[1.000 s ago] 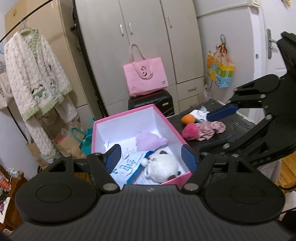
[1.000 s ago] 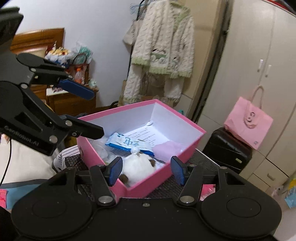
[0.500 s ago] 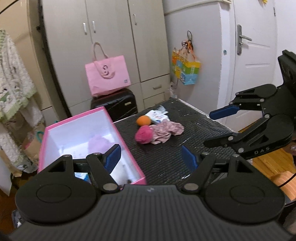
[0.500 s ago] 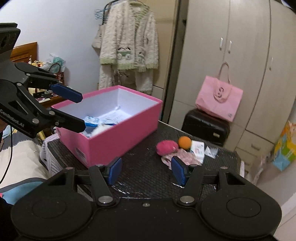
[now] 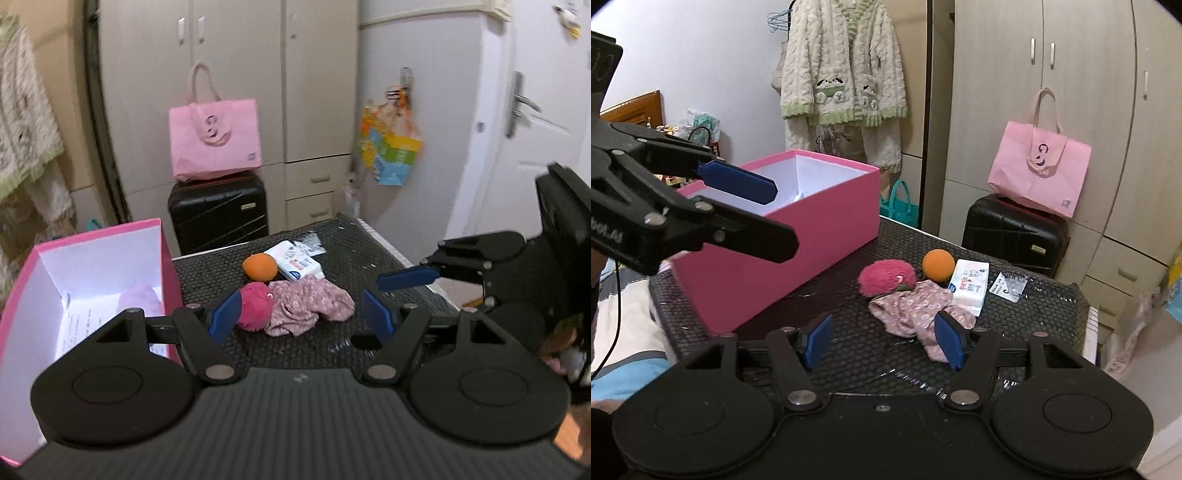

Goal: Organize soft objects
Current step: 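Withdraw both tools from the box toward the pink pom-pom and floral cloth, then grasp the pink pom-pom with the left tool while the right tool grasps the floral cloth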

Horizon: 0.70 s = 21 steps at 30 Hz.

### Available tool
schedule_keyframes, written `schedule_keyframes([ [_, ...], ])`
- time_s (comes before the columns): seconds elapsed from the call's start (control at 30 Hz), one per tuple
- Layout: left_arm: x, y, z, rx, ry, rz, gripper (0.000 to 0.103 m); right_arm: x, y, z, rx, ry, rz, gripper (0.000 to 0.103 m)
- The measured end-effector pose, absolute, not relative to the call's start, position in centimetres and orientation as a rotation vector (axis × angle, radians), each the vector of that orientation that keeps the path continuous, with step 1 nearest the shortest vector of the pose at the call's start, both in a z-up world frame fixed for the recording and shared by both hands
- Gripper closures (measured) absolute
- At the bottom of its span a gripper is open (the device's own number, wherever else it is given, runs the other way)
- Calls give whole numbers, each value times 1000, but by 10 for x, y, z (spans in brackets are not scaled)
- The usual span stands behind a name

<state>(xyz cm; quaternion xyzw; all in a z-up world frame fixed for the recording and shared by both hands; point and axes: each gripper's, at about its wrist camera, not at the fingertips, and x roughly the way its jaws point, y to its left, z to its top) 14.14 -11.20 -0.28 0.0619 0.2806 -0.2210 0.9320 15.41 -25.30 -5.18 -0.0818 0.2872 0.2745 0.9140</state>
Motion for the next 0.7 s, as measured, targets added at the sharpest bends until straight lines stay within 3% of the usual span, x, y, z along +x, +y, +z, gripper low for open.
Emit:
schedule_keyframes([
  [0.37, 194, -137, -51, 66, 598, -244, 33, 218, -263, -98, -163, 554, 642, 25],
  [0.7, 247, -146, -84, -93, 681, -153, 36, 253, -250, -125, -170, 665, 673, 19],
])
